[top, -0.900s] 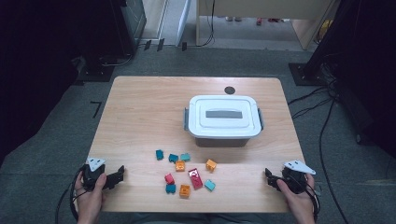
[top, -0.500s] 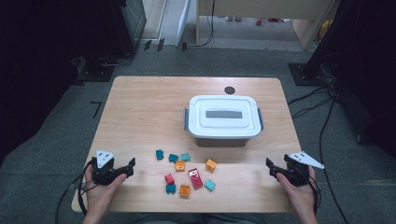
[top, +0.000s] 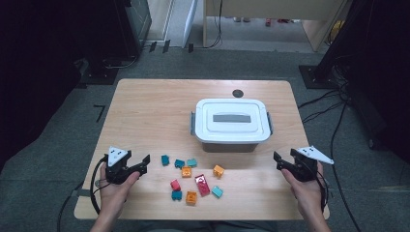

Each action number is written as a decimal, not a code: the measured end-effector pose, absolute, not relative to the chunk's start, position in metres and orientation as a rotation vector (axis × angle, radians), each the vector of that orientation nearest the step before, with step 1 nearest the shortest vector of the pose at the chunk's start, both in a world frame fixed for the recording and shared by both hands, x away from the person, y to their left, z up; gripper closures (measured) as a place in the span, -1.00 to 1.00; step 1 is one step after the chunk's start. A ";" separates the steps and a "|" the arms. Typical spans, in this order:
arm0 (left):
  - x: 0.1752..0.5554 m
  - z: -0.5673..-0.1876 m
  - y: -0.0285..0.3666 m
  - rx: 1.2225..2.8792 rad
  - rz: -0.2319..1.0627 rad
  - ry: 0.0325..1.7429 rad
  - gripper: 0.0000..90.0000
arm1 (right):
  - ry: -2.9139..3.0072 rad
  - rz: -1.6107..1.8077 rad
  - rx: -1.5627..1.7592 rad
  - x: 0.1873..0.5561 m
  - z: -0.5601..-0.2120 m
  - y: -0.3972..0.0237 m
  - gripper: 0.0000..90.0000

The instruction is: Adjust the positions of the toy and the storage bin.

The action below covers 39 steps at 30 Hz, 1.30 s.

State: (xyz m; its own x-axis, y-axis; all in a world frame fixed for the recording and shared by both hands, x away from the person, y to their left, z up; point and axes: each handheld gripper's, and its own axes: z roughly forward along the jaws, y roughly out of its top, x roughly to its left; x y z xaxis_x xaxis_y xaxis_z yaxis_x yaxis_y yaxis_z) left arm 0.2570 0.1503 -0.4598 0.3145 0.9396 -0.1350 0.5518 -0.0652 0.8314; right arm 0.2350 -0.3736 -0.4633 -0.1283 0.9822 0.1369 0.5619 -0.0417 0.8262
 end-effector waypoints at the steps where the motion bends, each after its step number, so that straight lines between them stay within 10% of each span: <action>1: 0.258 -0.458 0.148 1.729 0.574 1.343 -0.37 | 1.716 1.073 1.634 0.236 -0.461 -0.373 -0.25; 39: 0.309 -0.442 0.031 1.667 0.419 1.182 0.19 | 1.614 1.330 1.630 0.287 -0.446 -0.367 0.50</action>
